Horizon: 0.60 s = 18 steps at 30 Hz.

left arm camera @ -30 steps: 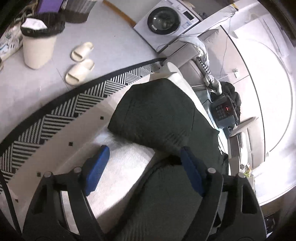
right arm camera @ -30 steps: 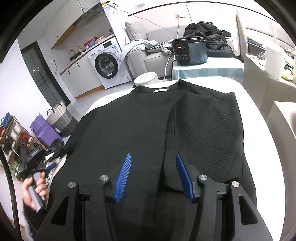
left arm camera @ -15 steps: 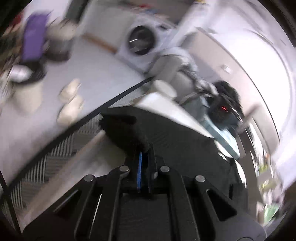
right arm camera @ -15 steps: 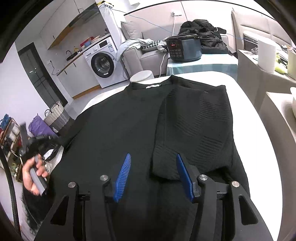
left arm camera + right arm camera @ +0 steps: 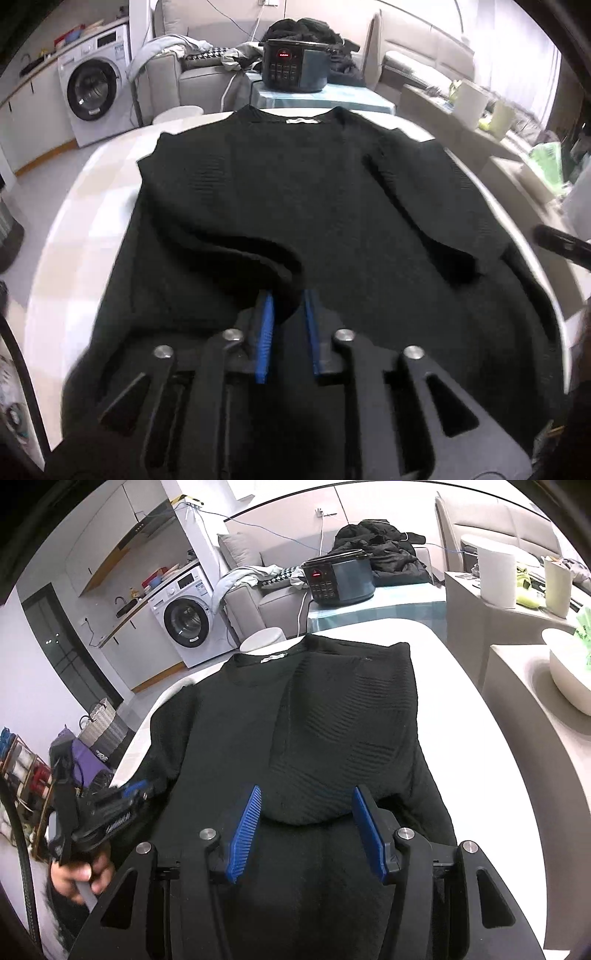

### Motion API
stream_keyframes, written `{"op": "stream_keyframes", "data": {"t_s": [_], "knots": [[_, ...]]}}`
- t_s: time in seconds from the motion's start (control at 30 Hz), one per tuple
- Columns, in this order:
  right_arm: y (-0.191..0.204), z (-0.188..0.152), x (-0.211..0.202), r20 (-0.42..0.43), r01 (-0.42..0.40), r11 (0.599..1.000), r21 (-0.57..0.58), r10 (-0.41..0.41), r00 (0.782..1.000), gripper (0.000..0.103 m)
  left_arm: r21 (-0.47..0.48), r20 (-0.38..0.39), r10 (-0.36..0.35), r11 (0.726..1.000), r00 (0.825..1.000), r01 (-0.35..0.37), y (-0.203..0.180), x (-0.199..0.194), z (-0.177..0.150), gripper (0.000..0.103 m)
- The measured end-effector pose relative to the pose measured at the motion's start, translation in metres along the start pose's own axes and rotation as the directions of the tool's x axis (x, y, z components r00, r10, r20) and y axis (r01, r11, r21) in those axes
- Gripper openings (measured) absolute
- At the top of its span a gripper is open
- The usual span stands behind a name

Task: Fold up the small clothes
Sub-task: 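Grasp the opposite side edge of the sweater with the left tool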

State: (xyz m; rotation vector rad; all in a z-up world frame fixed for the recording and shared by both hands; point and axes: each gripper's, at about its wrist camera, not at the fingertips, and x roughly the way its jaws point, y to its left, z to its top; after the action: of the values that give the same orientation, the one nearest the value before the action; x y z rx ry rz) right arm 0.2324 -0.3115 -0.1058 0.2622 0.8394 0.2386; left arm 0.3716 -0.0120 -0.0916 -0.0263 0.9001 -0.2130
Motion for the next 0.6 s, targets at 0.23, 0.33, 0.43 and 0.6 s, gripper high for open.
{"op": "stream_keyframes", "data": {"t_s": [0.23, 0.33, 0.43, 0.6], "knots": [[0.000, -0.002, 0.005, -0.010, -0.023, 1.000, 0.015, 0.023, 1.000, 0.053, -0.196, 0.094, -0.009, 0.980, 0.996, 0.027, 0.042, -0.015, 0.008, 0.053], [-0.002, -0.002, 0.005, -0.011, -0.027, 1.000, 0.015, 0.027, 1.000, 0.053, -0.278, 0.085, -0.017, 0.960, 0.996, 0.040, 0.068, -0.002, 0.025, 0.053], [-0.006, -0.003, 0.005, -0.011, -0.019, 1.000, 0.025, 0.019, 1.000, 0.053, -0.381, 0.035, 0.048, 0.924, 0.998, -0.031, 0.093, 0.030, 0.032, 0.051], [-0.016, -0.002, 0.004, -0.001, -0.006, 0.998, 0.058, 0.006, 1.000, 0.053, -0.425, 0.038, -0.054, 0.903, 0.998, 0.065, 0.093, 0.057, 0.043, 0.005]]}}
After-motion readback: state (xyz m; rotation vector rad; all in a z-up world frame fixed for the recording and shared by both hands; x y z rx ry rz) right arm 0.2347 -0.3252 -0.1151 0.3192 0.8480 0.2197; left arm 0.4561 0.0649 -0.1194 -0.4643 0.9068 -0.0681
